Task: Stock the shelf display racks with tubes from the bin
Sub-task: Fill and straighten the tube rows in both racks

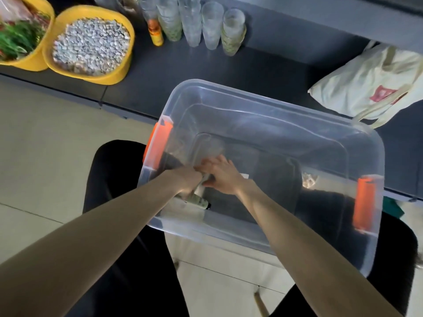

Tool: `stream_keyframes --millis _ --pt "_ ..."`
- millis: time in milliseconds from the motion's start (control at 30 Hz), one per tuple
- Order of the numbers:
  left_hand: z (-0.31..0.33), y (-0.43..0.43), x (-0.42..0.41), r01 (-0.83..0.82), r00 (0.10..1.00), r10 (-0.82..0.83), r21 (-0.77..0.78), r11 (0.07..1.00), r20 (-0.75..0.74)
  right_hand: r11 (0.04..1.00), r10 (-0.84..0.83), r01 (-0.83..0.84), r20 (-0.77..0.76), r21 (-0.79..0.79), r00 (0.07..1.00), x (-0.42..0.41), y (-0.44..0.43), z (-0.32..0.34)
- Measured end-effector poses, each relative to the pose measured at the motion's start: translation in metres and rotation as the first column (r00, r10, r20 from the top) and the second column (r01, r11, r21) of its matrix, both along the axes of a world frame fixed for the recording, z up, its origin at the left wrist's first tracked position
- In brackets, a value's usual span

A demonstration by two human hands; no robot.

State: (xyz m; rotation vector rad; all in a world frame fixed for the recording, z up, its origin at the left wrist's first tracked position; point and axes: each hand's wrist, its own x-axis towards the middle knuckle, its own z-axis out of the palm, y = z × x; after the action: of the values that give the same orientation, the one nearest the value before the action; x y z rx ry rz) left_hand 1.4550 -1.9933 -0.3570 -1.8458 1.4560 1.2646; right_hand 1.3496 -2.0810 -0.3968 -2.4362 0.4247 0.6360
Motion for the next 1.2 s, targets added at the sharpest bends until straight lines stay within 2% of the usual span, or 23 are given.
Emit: stream_keyframes --millis 100,167,333,467,533,633,700,800,900,1000,1100,1200 --pt "0.002 0.001 -0.002 0.049 0.999 -0.049 0.025 0.998 -0.011 0.998 0.012 -0.013 -0.010 -0.057 1.000 -0.004 -0.001 -0.001" --pt "0.006 0.001 -0.001 0.023 1.000 -0.023 0.023 0.999 -0.020 0.998 -0.009 0.007 -0.025 -0.058 1.000 -0.010 -0.003 0.000" --pt "0.013 0.001 0.000 -0.151 0.986 0.147 -0.035 0.988 -0.082 0.993 -0.109 0.113 -0.103 0.036 0.989 -0.024 -0.020 0.014" --pt "0.026 -0.007 0.002 -0.452 0.884 0.412 -0.175 0.875 -0.222 0.959 -0.268 0.276 -0.119 0.058 0.956 -0.043 -0.039 0.028" --pt "0.035 -0.010 0.003 -0.523 0.848 0.455 -0.291 0.801 -0.270 0.938 -0.336 0.342 -0.096 0.059 0.937 -0.050 -0.046 0.040" --pt "0.054 -0.015 0.007 -0.618 0.778 0.496 -0.333 0.712 -0.385 0.917 -0.396 0.397 -0.029 0.042 0.918 -0.055 -0.056 0.062" --pt "0.072 -0.020 0.010 -0.617 0.779 0.482 -0.360 0.699 -0.401 0.901 -0.433 0.432 0.040 0.036 0.901 -0.056 -0.062 0.083" --pt "0.104 -0.026 0.017 -0.533 0.842 0.403 -0.434 0.727 -0.358 0.857 -0.513 0.503 0.102 0.107 0.852 -0.057 -0.070 0.121" --pt "0.139 -0.032 0.028 -0.539 0.832 0.357 -0.460 0.706 -0.425 0.862 -0.505 0.500 0.213 0.077 0.837 -0.052 -0.079 0.162" --pt "0.179 -0.037 0.042 -0.540 0.835 0.318 -0.557 0.630 -0.450 0.884 -0.446 0.467 0.331 0.018 0.831 -0.041 -0.085 0.211" --pt "0.221 -0.042 0.055 -0.468 0.883 0.276 -0.659 0.589 -0.380 0.906 -0.381 0.422 0.422 -0.005 0.823 -0.024 -0.091 0.261" --pt "0.264 -0.049 0.076 -0.463 0.886 0.276 -0.755 0.465 -0.373 0.920 -0.320 0.391 0.514 -0.034 0.796 -0.001 -0.102 0.311"
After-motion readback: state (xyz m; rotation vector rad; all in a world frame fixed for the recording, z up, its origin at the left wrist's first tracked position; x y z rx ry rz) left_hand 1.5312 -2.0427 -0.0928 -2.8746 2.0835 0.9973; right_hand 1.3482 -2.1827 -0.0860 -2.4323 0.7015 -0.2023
